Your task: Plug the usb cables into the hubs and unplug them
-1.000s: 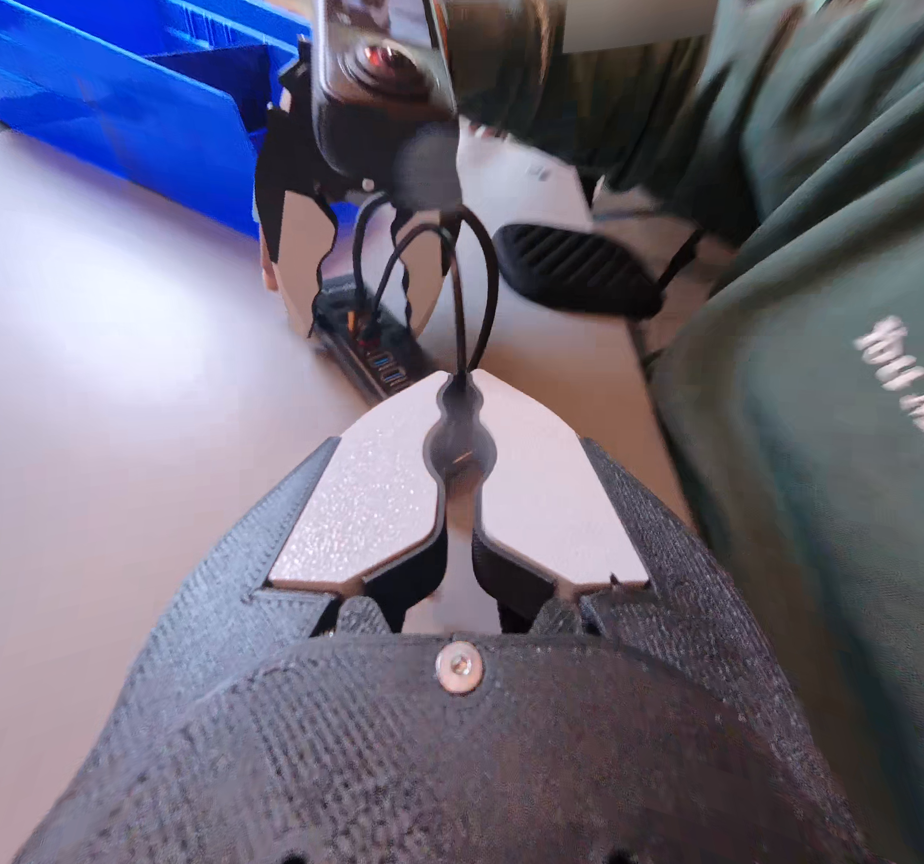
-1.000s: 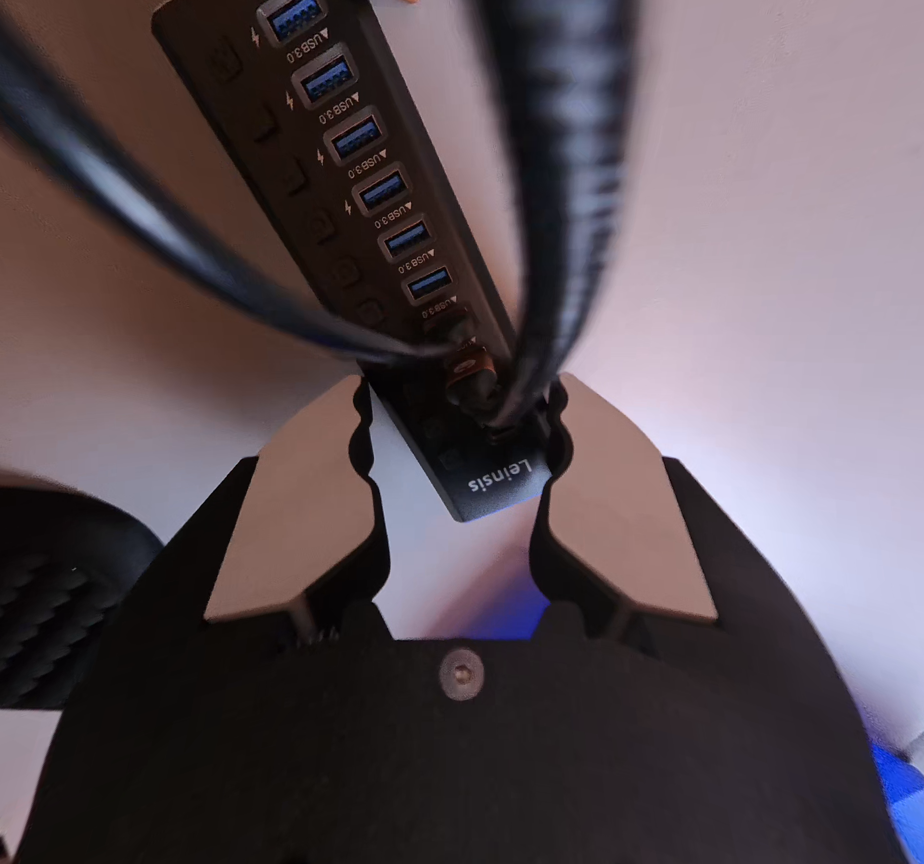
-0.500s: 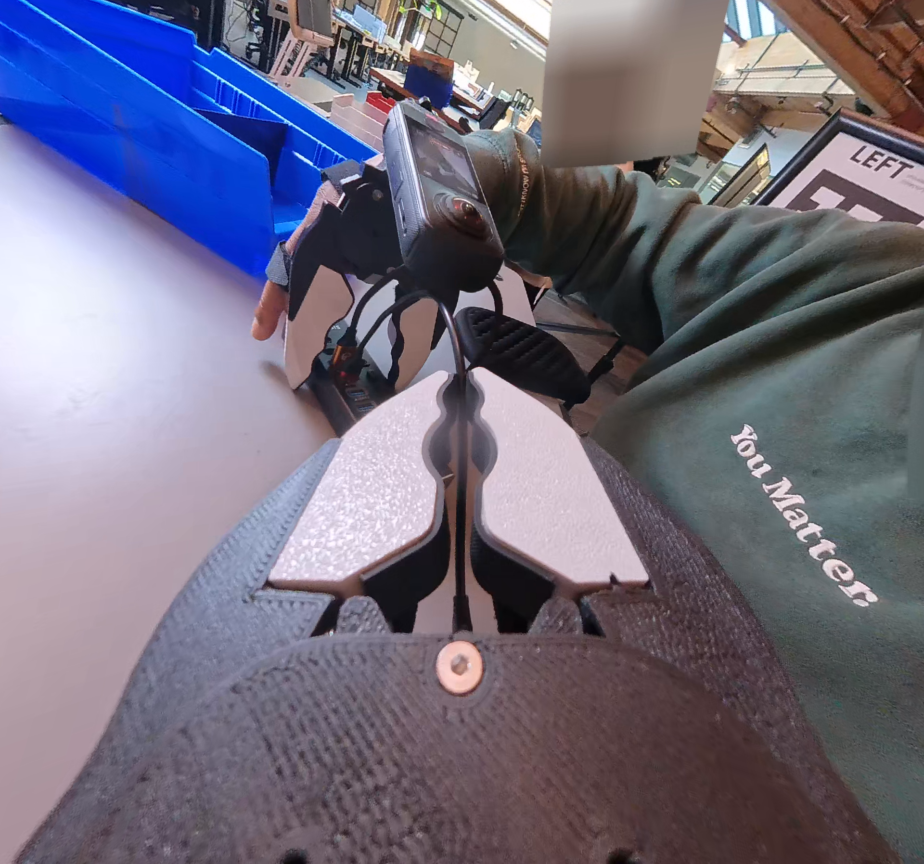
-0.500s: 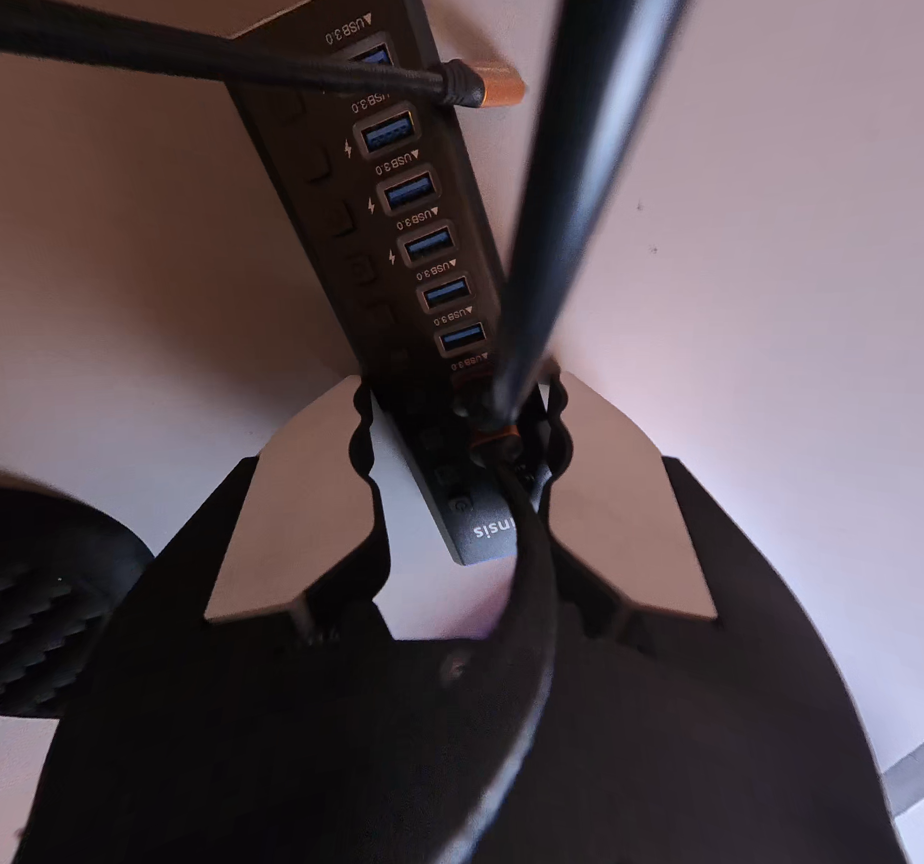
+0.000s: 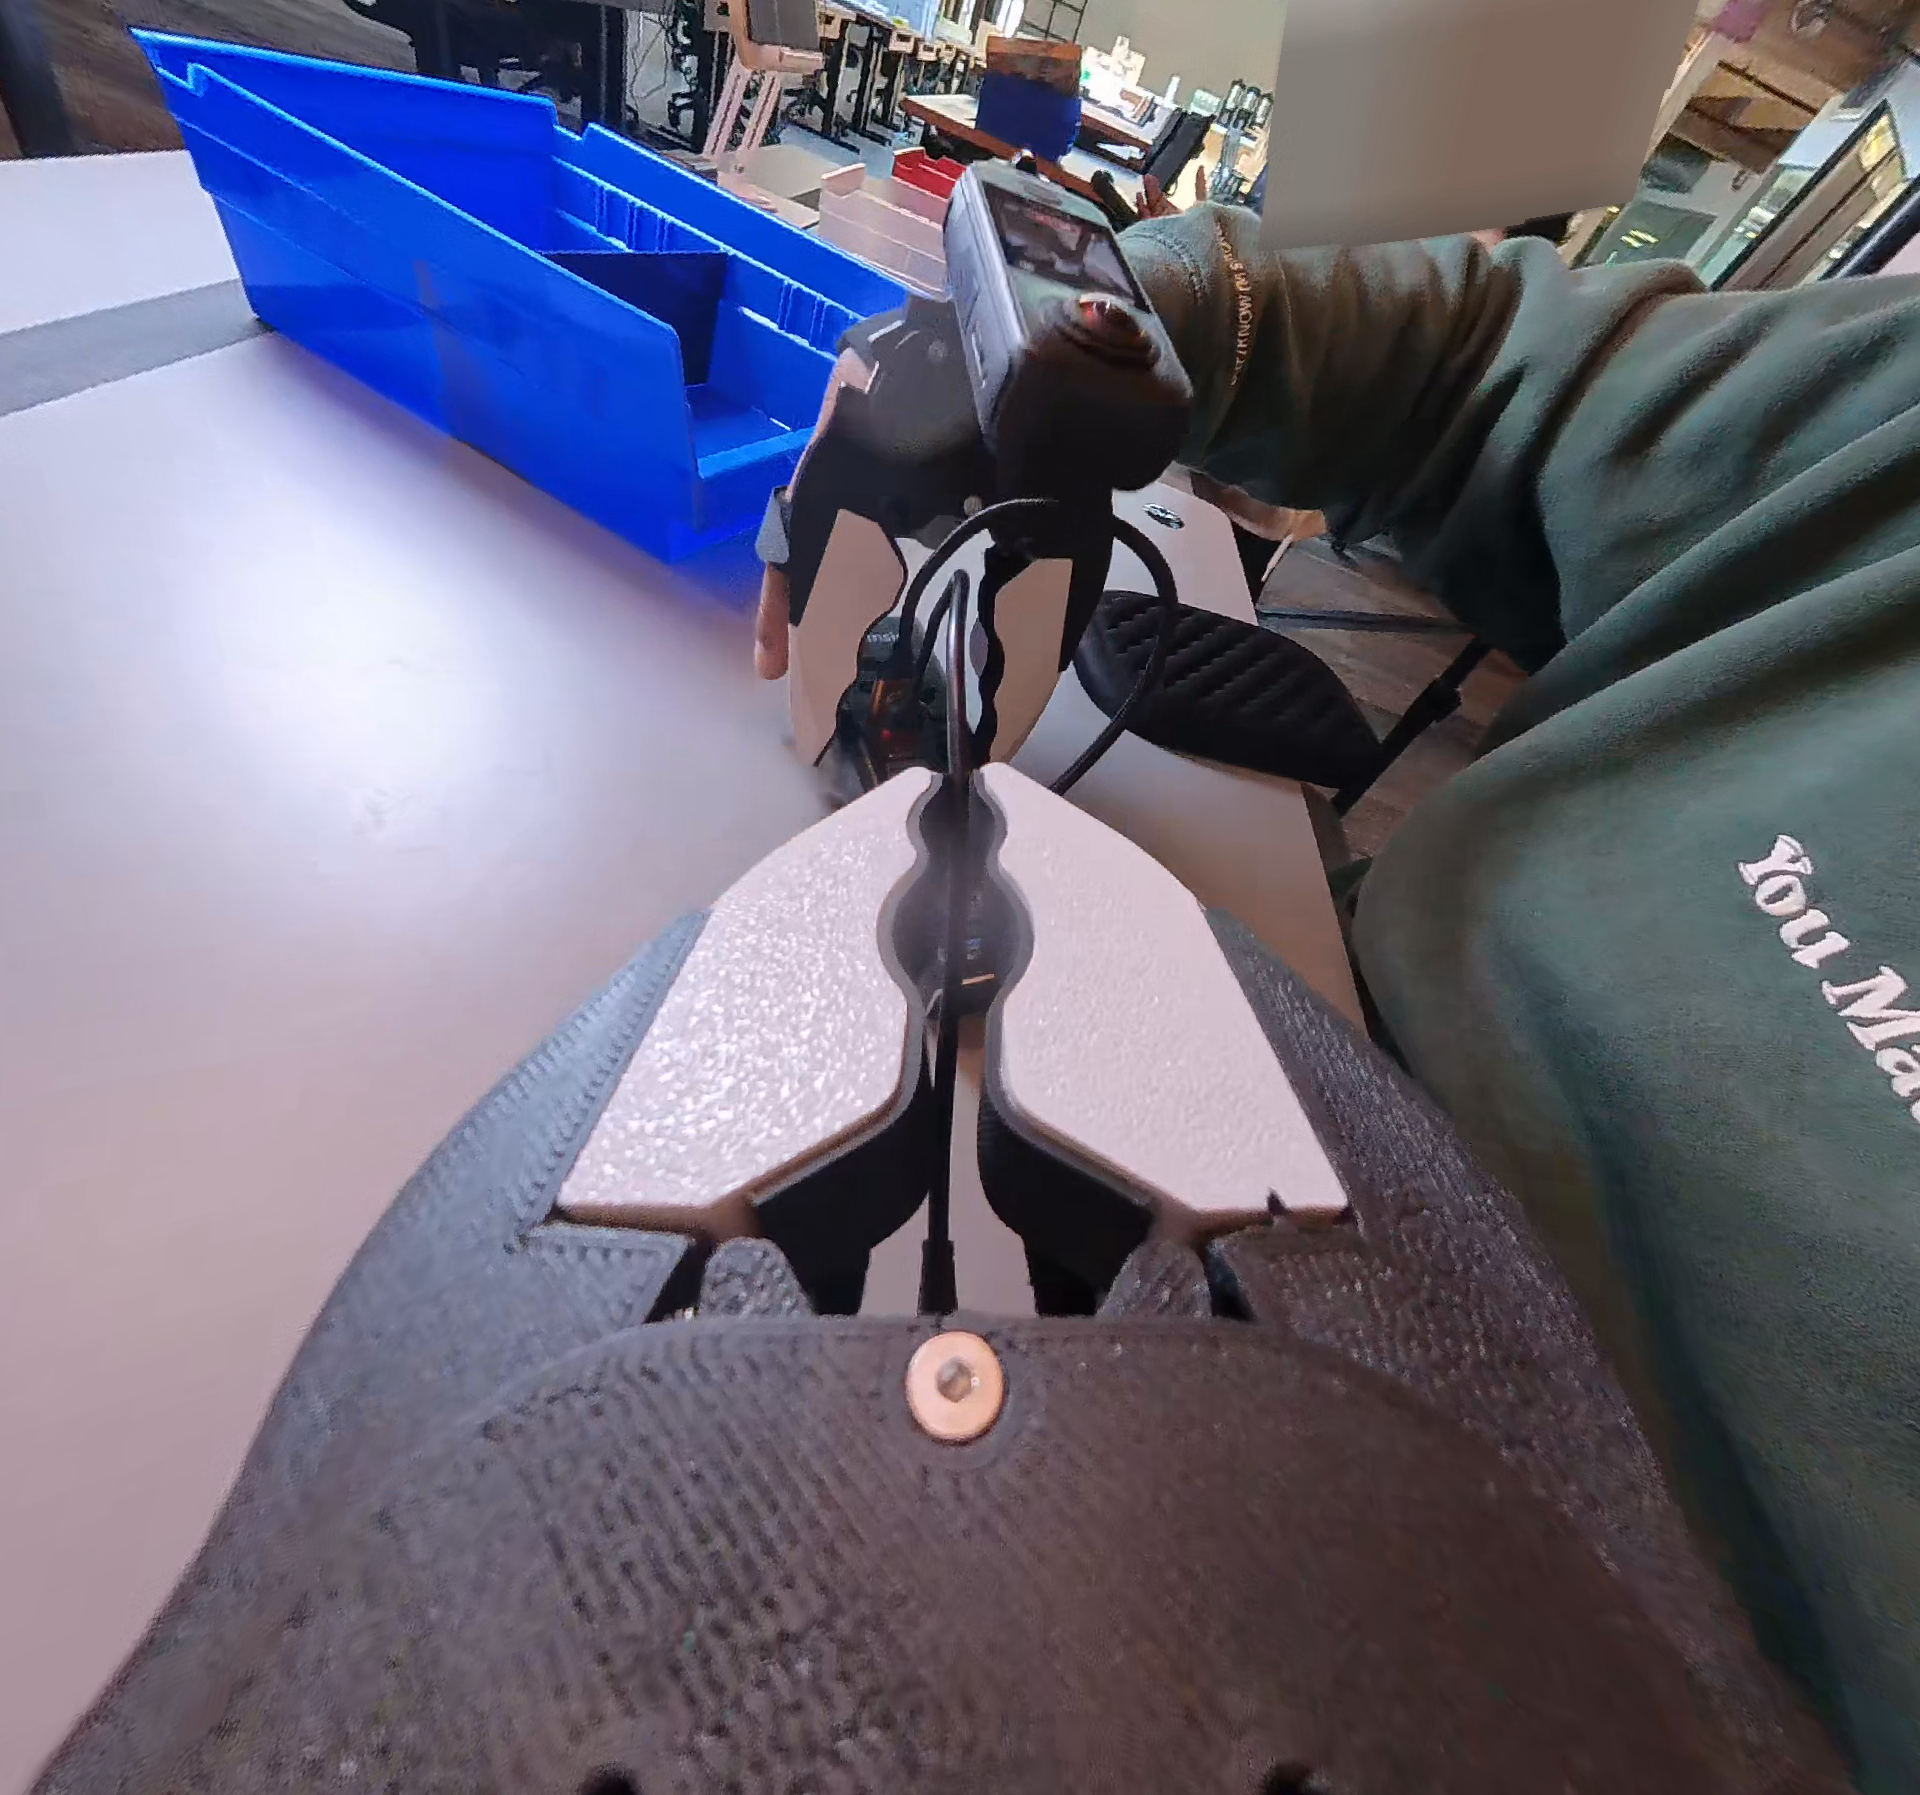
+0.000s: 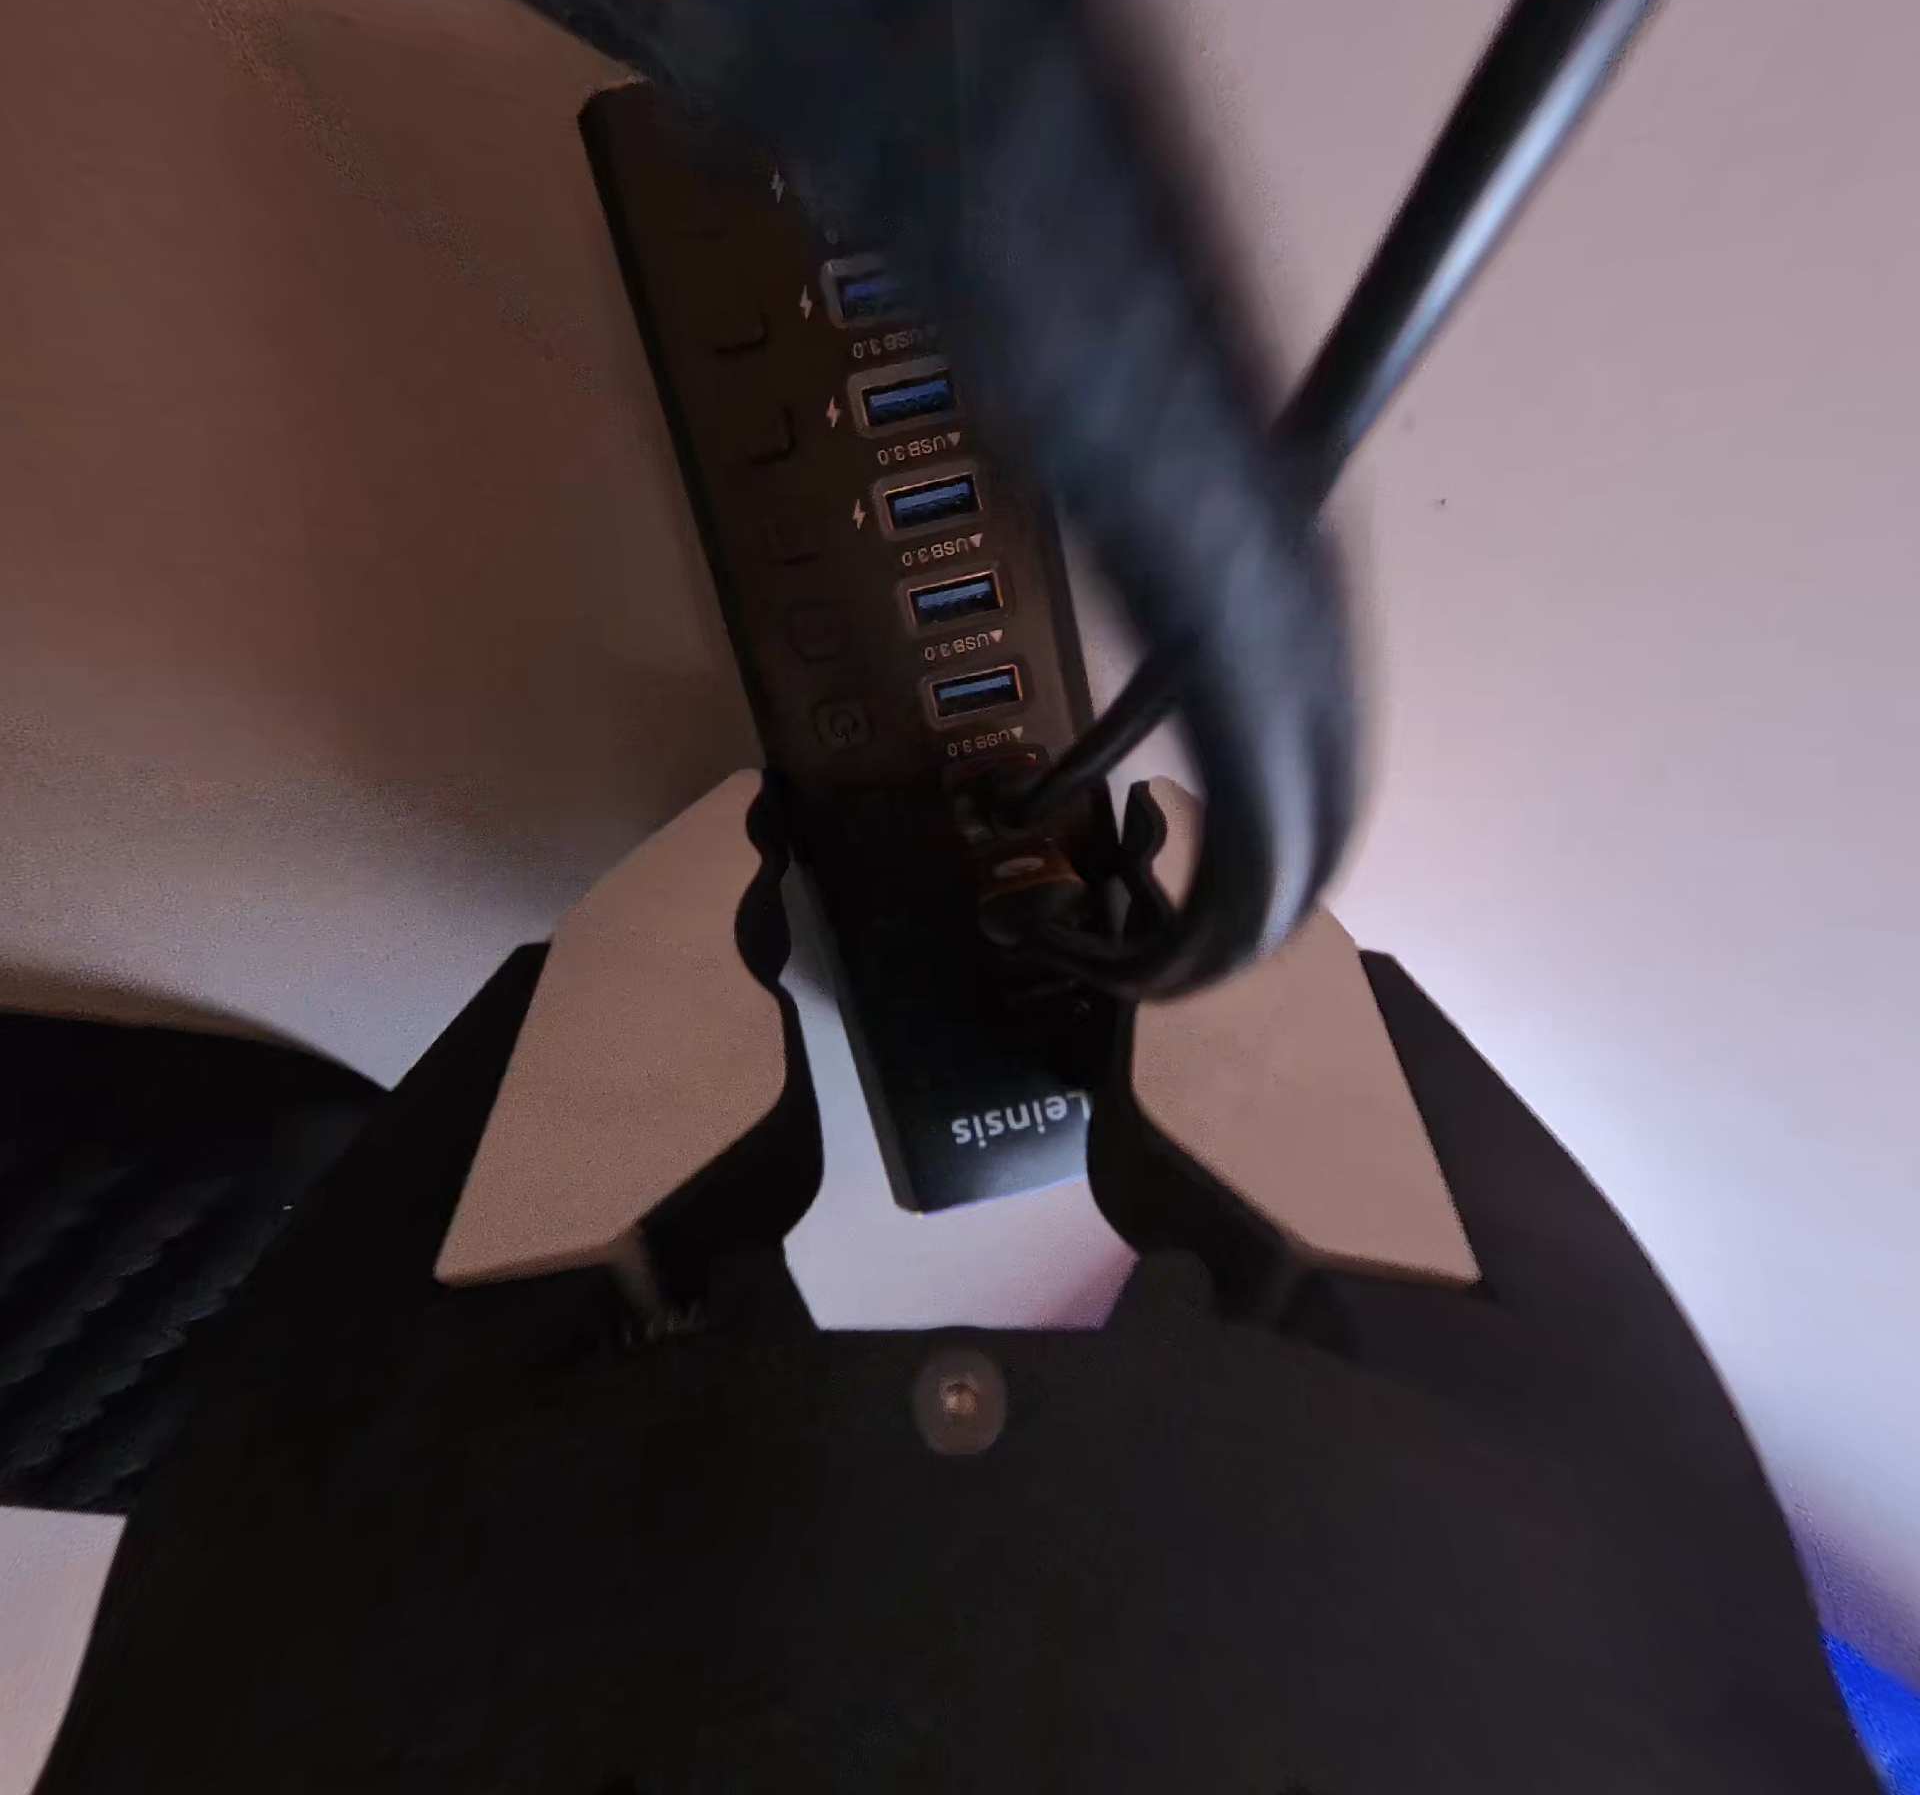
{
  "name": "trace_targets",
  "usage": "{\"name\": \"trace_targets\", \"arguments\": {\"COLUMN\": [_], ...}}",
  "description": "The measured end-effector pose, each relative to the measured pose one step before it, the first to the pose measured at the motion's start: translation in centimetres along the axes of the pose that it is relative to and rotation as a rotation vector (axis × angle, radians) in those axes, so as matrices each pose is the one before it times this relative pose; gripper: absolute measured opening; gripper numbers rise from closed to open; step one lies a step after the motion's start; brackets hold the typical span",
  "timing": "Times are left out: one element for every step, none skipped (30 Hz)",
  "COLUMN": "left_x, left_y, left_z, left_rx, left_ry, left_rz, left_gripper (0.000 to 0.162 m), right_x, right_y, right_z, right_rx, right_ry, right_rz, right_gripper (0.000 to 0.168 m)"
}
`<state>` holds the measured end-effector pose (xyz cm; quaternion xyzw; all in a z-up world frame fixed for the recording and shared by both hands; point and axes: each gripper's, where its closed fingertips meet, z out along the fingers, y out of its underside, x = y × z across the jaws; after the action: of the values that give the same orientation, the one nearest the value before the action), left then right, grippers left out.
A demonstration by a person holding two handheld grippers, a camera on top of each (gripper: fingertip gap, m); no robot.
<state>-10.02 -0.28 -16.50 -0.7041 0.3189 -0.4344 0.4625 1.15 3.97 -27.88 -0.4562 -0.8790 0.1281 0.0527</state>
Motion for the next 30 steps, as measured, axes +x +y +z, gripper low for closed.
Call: {"name": "trace_targets", "arguments": {"left_x": [-0.056,-0.235,-0.362,-0.306,-0.165,-0.157,-0.087,-0.103,-0.112,0.267,0.336,0.128,0.243,0.192,0.171,0.27,0.368,0.166,0.131,0.491,0.667,0.559,0.037,-0.364,-0.407,-0.493,-0.524,-0.503,-0.493,-0.425], "left_y": [-0.03,-0.032,-0.044,-0.001,0.084,0.056,-0.004,0.052,0.066,0.121,-0.004,-0.126,0.084,-0.008,-0.08,-0.069,-0.177,-0.22,-0.458,-0.766,-0.986,-1.091,-1.043,-0.824,-0.698,-0.554,-0.325,-0.03,0.164,0.31], "left_z": [-0.059,-0.087,-0.075,-0.039,0.022,0.046,0.032,0.02,0.002,0.004,-0.004,-0.011,0.042,0.088,0.089,0.143,0.224,0.245,0.134,-0.097,-0.281,-0.398,-0.452,-0.464,-0.473,-0.466,-0.423,-0.321,-0.217,-0.109], "left_rx": [0.0048,0.0033,0.0023,-0.0001,-0.0068,-0.003,0.0018,-0.0052,-0.0087,-0.0179,-0.0144,0.0,-0.0123,-0.0015,0.0055,0.002,0.0067,0.0064,0.0229,0.0415,0.0544,0.0625,0.0589,0.0421,0.0361,0.0312,0.0178,0.0021,-0.0051,-0.0086], "left_ry": [-0.0052,-0.021,-0.031,-0.0279,-0.0172,-0.0177,-0.0137,-0.0132,-0.0152,0.0083,0.011,-0.0065,0.0048,0.0048,0.0033,0.0079,0.0106,-0.0053,-0.0087,0.0227,0.0424,0.0354,-0.0018,-0.0261,-0.0243,-0.0256,-0.0217,-0.0159,-0.0149,-0.0123], "left_rz": [0.0038,0.0136,0.0209,0.0214,0.0108,0.0095,0.01,0.0112,0.0113,-0.0002,-0.0058,0.0149,0.0112,0.0012,0.005,0.0072,0.0073,0.0083,0.0086,-0.0176,-0.0311,-0.0119,0.005,0.0163,0.0204,0.0092,-0.0005,-0.0039,-0.0068,-0.0048], "left_gripper": [0.004,0.004,0.003,0.003,0.003,0.003,0.003,0.003,0.003,0.004,0.004,0.004,0.004,0.004,0.004,0.004,0.004,0.004,0.004,0.004,0.004,0.003,0.007,0.012,0.017,0.02,0.022,0.023,0.024,0.025], "right_x": [-0.368,-0.391,-0.33,-0.332,-0.361,-0.311,-0.262,-0.211,-0.153,-0.149,-0.074,-0.021,0.056,0.23,0.344,0.426,0.46,0.401,0.395,0.375,0.284,0.207,0.189,0.08,-0.061,-0.131,-0.08,0.092,0.246,0.427], "right_y": [-0.135,0.027,0.074,0.018,-0.022,-0.05,-0.042,-0.047,-0.079,-0.085,-0.098,-0.125,-0.117,-0.12,-0.148,-0.193,-0.277,-0.307,-0.142,-0.125,-0.054,0.038,0.19,0.277,0.265,0.201,0.169,0.191,0.23,0.225], "right_z": [-0.344,-0.332,-0.315,-0.339,-0.367,-0.41,-0.443,-0.469,-0.514,-0.572,-0.644,-0.725,-0.846,-0.964,-1.084,-1.14,-1.142,-1.087,-0.891,-0.786,-0.653,-0.457,-0.217,-0.003,0.14,0.186,0.146,0.028,-0.145,-0.363], "right_rx": [0.0179,0.0074,0.0066,0.011,0.0138,0.0148,0.0126,0.0107,0.0108,0.0106,0.0123,0.0142,0.0159,0.0183,0.0204,0.0214,0.0214,0.0166,0.0032,0.006,0.008,0.0075,0.0026,-0.0018,-0.0004,0.0037,0.0065,0.0052,0.0008,-0.0012], "right_ry": [-0.007,-0.0075,-0.0009,-0.0005,-0.0057,-0.0023,0.0007,0.0046,0.0082,0.0069,0.0112,0.011,0.012,0.0198,0.0222,0.0215,0.0214,0.0135,0.0113,0.0097,0.0023,-0.0006,0.0041,0.0026,-0.0012,-0.004,-0.0033,0.0042,0.0107,0.0191], "right_rz": [0.0067,0.0049,0.0021,0.0042,0.0093,0.0089,0.0082,0.0065,0.0058,0.0069,0.0037,0.0063,0.0086,0.0083,0.0101,0.0106,0.0067,0.0057,0.0058,0.0058,0.0108,0.0149,0.0099,0.005,0.0027,0.0009,0.0041,0.0043,0.0055,0.0042], "right_gripper": [0.062,0.062,0.062,0.062,0.061,0.061,0.061,0.061,0.061,0.061,0.061,0.061,0.06,0.06,0.06,0.06,0.058,0.057,0.057,0.057,0.057,0.057,0.057,0.057,0.057,0.057,0.057,0.057,0.057,0.057]}}
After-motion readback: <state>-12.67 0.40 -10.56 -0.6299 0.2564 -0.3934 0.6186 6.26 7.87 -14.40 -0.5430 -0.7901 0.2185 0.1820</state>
